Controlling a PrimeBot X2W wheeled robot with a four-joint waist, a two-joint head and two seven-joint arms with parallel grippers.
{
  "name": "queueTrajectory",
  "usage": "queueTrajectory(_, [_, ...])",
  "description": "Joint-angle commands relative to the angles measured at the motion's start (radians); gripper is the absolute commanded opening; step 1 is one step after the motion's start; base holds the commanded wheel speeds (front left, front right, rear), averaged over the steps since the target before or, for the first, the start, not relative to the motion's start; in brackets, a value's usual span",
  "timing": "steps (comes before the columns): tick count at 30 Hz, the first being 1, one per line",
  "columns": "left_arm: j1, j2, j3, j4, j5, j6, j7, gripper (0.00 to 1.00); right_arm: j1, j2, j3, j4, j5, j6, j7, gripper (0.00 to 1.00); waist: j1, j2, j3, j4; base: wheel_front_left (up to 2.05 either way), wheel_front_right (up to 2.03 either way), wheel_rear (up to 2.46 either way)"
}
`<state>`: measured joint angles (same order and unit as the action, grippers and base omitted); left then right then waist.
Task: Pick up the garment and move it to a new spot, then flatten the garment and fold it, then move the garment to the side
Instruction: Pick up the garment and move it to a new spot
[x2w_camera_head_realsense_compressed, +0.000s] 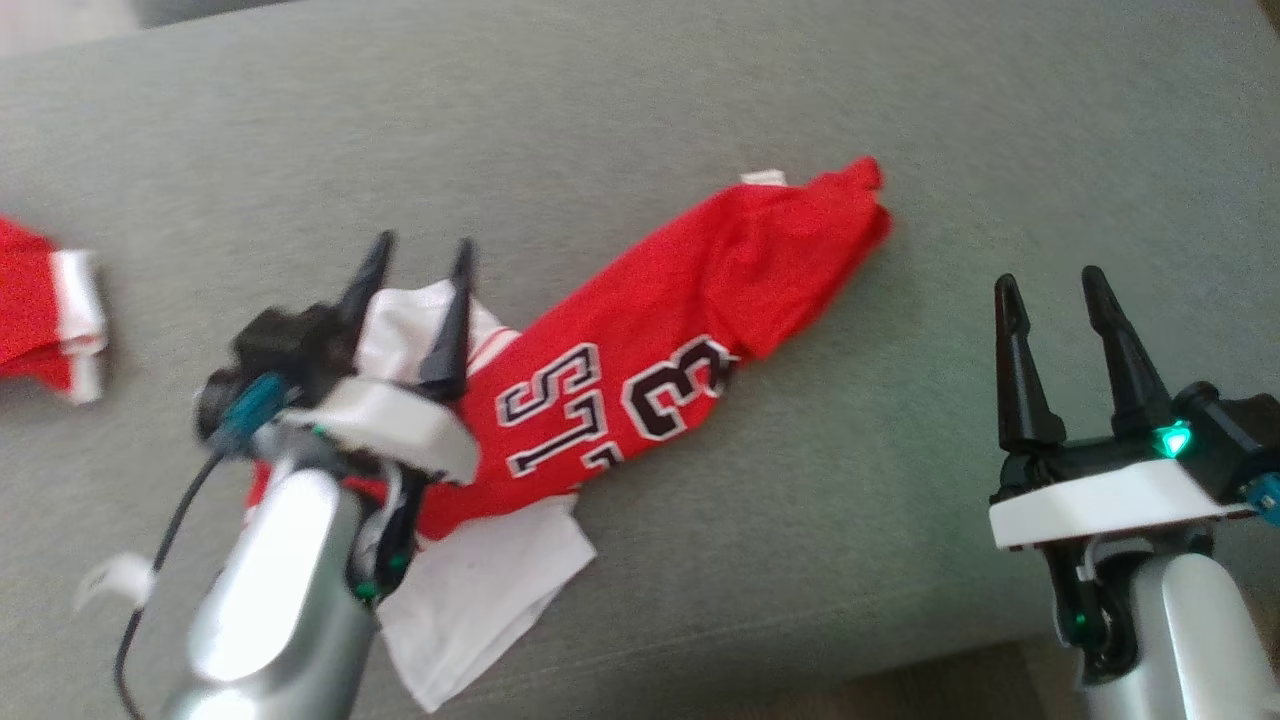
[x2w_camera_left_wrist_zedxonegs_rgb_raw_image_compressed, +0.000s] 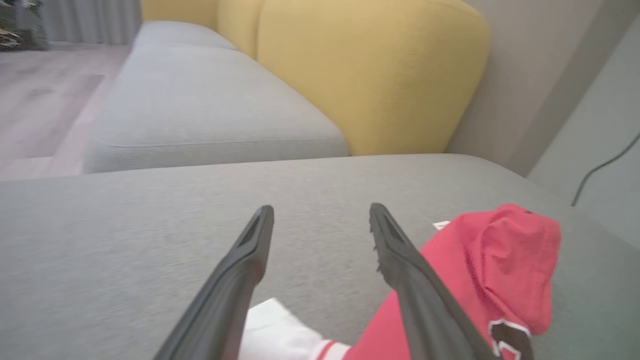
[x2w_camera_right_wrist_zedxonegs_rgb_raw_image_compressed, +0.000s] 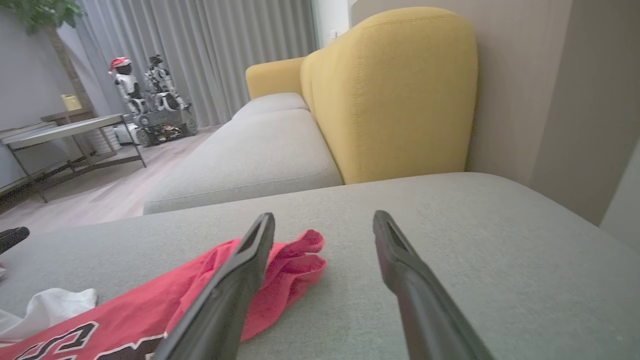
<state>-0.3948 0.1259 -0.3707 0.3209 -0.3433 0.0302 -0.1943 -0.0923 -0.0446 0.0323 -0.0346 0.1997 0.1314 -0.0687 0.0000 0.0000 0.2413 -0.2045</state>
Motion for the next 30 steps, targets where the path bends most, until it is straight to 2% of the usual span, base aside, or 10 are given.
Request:
queueTrajectory(1, [0.018,0.039,0.065,-0.062,-0.005,0.030,-0.025,1.00,-0.008,-0.006,0.009,-0.039,-0.014,-0.001,0.015,1.00,0.0000,0.0000,-0.054,0.086,0.00,0.00,0.00])
queueTrajectory(7, [0.121,0.083,0.144,-0.120,-0.018,0.080,-0.053,1.00,0.008,-0.006,-0.008,-0.027,-0.037,-0.001,0.041,1.00,0.0000,0.0000,-0.098,0.154,0.00,0.00,0.00])
queueTrajectory(14, [0.213,0.099,0.158,-0.172,-0.019,0.083,-0.061,1.00,0.041,-0.006,-0.024,-0.007,-0.053,-0.001,0.063,1.00,0.0000,0.0000,-0.150,0.205,0.00,0.00,0.00])
queueTrajectory(30, [0.334,0.112,0.125,-0.216,-0.016,0.087,-0.047,1.00,0.131,-0.006,-0.036,-0.018,-0.059,-0.001,0.094,1.00,0.0000,0.0000,-0.238,0.196,0.00,0.00,0.00])
